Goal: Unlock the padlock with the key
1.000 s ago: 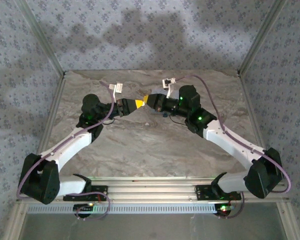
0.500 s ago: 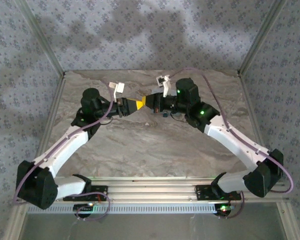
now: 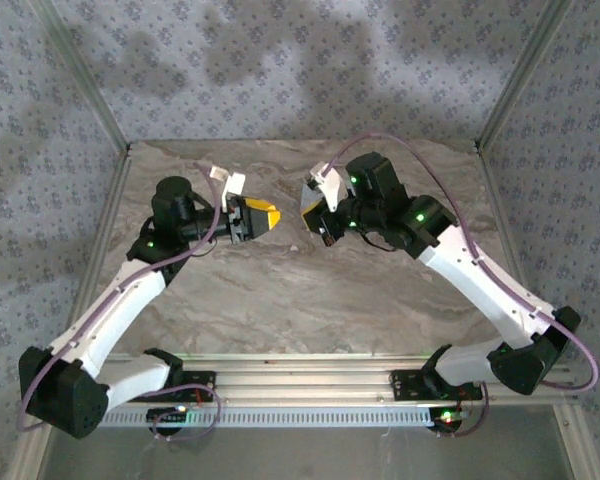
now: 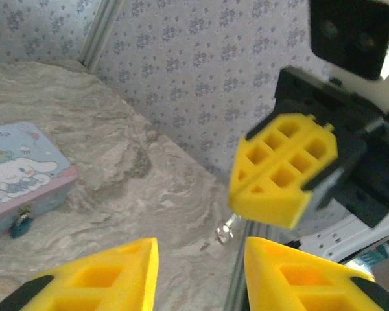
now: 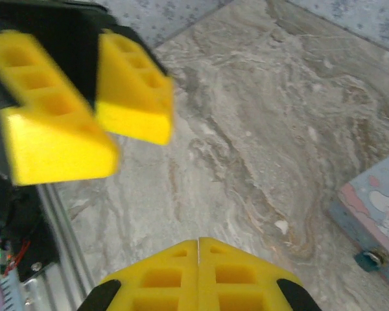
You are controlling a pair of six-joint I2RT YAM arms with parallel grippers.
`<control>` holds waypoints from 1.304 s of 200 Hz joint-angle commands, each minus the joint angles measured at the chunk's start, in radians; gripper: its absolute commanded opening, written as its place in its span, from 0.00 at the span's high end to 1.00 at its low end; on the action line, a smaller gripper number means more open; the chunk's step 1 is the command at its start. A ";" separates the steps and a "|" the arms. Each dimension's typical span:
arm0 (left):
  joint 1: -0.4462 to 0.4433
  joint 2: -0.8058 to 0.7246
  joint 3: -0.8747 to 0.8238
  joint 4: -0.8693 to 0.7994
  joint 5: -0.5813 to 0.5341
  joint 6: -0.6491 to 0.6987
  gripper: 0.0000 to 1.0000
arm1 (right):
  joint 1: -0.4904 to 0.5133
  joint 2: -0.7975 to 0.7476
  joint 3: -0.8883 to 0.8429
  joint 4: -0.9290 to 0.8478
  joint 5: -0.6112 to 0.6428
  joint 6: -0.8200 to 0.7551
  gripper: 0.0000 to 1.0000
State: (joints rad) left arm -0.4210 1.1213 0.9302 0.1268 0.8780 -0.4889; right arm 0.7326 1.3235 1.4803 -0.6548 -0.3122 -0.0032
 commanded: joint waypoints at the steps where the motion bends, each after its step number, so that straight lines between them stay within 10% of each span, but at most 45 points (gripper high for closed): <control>1: -0.014 0.028 -0.032 0.200 0.053 -0.109 0.63 | -0.018 -0.063 -0.032 0.063 -0.134 -0.019 1.00; 153: -0.156 0.160 -0.096 0.788 0.033 -0.389 0.76 | -0.205 -0.182 -0.233 0.467 -0.421 0.263 1.00; 261: -0.179 0.178 -0.091 0.826 0.021 -0.410 0.76 | -0.209 -0.191 -0.278 0.559 -0.407 0.310 1.00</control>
State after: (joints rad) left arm -0.5915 1.2991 0.8291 0.8909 0.9009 -0.8848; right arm 0.5293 1.1515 1.2110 -0.1551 -0.7040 0.2775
